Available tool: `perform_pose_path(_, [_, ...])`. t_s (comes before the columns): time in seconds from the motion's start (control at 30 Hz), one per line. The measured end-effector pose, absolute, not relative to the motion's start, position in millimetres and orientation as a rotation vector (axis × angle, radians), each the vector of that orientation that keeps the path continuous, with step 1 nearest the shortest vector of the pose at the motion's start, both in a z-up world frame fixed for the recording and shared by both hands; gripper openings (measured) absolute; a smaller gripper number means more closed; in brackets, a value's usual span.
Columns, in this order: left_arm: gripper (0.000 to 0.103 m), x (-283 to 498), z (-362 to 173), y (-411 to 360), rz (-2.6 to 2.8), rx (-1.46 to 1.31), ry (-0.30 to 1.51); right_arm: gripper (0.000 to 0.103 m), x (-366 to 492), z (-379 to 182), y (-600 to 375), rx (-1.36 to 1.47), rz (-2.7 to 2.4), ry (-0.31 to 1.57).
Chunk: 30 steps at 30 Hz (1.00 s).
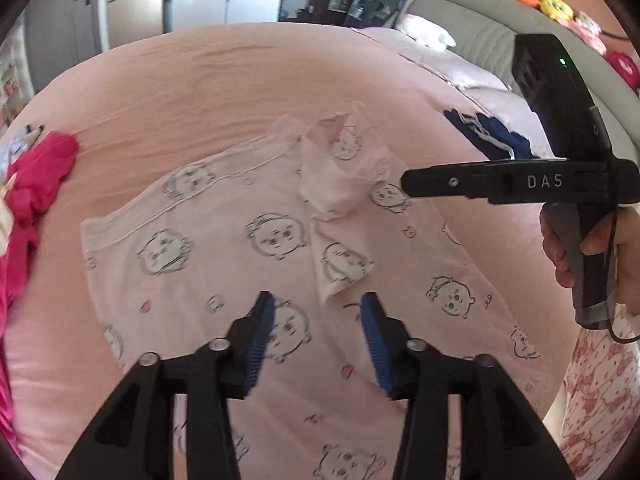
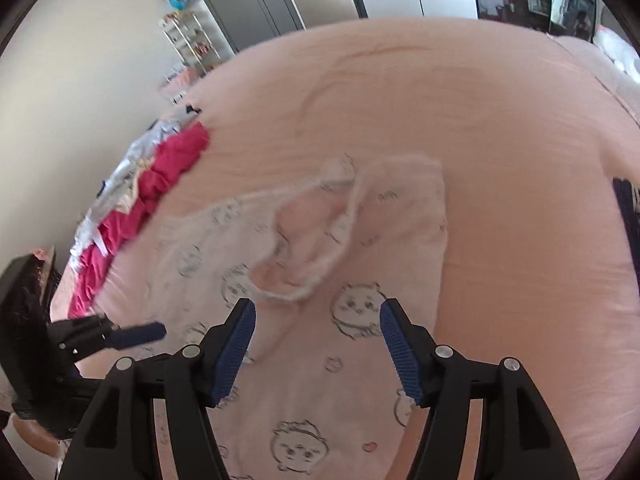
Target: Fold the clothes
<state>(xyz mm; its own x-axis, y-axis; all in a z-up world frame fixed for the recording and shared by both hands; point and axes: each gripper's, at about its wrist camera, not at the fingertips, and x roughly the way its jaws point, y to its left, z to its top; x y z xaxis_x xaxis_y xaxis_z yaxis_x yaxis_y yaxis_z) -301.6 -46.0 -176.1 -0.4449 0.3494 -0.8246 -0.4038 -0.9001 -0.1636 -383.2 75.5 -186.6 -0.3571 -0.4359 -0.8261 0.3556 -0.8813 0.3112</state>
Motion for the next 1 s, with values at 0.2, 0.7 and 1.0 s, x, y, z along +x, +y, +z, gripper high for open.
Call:
perform_pose_path(0.2, [0.054,-347,-180,-11,2.367,-1.257,0.098,0.064,-395,-201,81,1.414,-2.261,-0.028])
perform_pose_path(0.7, [0.005,-381,-169,-99,2.583,-1.213,-0.098,0.064,-445,-197,52,1.211,-2.270,0.437])
perform_pose_path(1.0, [0.050,-389,-196,-114,2.409,-1.394,-0.374,0.079,-484,-219,96,1.301,-2.376,0.154])
